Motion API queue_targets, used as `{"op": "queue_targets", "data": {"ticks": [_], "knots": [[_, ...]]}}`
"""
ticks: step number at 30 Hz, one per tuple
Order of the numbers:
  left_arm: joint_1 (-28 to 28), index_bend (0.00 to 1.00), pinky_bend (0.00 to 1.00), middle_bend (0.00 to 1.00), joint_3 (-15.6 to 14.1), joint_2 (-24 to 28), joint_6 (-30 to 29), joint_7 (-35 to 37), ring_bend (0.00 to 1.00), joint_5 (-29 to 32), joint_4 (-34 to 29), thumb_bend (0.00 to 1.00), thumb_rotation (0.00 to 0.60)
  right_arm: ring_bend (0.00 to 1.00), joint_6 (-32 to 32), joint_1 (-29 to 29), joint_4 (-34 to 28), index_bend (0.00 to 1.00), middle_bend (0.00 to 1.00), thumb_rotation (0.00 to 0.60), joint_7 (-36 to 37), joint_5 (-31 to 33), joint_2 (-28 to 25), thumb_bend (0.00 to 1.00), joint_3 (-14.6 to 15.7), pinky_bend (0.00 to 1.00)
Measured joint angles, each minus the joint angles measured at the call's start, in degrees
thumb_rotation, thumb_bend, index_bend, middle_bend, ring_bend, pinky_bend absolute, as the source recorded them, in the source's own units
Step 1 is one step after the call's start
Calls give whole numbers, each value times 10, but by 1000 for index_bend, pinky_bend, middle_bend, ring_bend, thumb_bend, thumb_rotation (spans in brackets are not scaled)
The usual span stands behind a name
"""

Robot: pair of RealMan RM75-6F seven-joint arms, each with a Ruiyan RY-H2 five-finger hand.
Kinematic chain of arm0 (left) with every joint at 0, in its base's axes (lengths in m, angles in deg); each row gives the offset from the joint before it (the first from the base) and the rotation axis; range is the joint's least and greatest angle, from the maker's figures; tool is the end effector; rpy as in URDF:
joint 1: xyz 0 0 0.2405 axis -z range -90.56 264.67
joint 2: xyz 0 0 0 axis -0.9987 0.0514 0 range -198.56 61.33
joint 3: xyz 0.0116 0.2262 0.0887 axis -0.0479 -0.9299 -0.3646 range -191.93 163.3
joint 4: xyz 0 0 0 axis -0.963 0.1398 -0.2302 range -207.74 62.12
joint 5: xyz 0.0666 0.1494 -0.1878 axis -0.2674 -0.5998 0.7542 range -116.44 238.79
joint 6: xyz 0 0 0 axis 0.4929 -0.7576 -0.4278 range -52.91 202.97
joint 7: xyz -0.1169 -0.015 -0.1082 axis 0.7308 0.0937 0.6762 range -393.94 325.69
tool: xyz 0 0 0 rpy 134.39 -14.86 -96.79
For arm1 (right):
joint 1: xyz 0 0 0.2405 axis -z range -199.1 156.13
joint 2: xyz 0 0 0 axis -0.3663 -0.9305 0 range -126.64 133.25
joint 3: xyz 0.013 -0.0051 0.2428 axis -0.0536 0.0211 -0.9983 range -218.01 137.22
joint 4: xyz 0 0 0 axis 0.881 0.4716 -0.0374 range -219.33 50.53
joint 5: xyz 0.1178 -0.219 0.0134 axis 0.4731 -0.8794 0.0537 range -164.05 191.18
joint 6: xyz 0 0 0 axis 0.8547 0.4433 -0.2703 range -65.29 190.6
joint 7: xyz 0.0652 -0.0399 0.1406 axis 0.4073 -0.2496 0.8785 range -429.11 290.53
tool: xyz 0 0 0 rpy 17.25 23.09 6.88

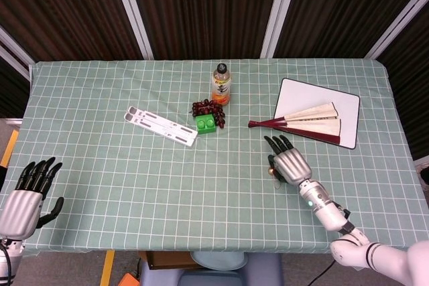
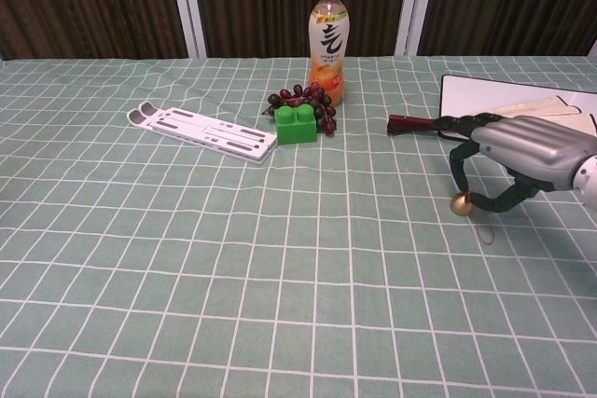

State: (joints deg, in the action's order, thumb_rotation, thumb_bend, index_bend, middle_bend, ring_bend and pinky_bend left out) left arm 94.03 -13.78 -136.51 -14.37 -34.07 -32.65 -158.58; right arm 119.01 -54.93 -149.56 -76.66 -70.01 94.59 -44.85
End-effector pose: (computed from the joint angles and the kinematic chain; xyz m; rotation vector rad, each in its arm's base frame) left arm -0.3044 0.2004 0.1040 -1.5142 -0.7617 -0.9903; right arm -0.2416 -0.3456 -0.0575 1.9284 -0.7762 0.7884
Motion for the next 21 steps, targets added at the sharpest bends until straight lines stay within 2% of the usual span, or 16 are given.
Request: {"op": "queue_targets", "data": {"ticks": [4, 9, 14, 21], "knots": [[0, 0, 19, 0, 0, 0, 0, 0, 0, -1, 1, 442, 600, 0, -2, -2, 2, 700, 39, 600, -6, 3, 3, 511, 1, 0], [0, 0, 19, 0, 0, 0, 0, 2, 0, 0, 1, 444, 600, 0, 4, -2, 1, 737, 65, 600, -5, 3, 4, 602, 2, 0], [0, 0, 19, 0, 0, 0, -1, 3, 0, -2, 2, 444, 600, 0, 12, -3, -6, 754, 78, 600, 0, 1, -1, 613, -1, 0], [1, 0, 20, 0, 0, -1, 1, -4, 0, -1, 1, 441, 600, 0, 24, -18, -39, 765, 95, 600, 9, 1, -14, 614, -26, 0]]}}
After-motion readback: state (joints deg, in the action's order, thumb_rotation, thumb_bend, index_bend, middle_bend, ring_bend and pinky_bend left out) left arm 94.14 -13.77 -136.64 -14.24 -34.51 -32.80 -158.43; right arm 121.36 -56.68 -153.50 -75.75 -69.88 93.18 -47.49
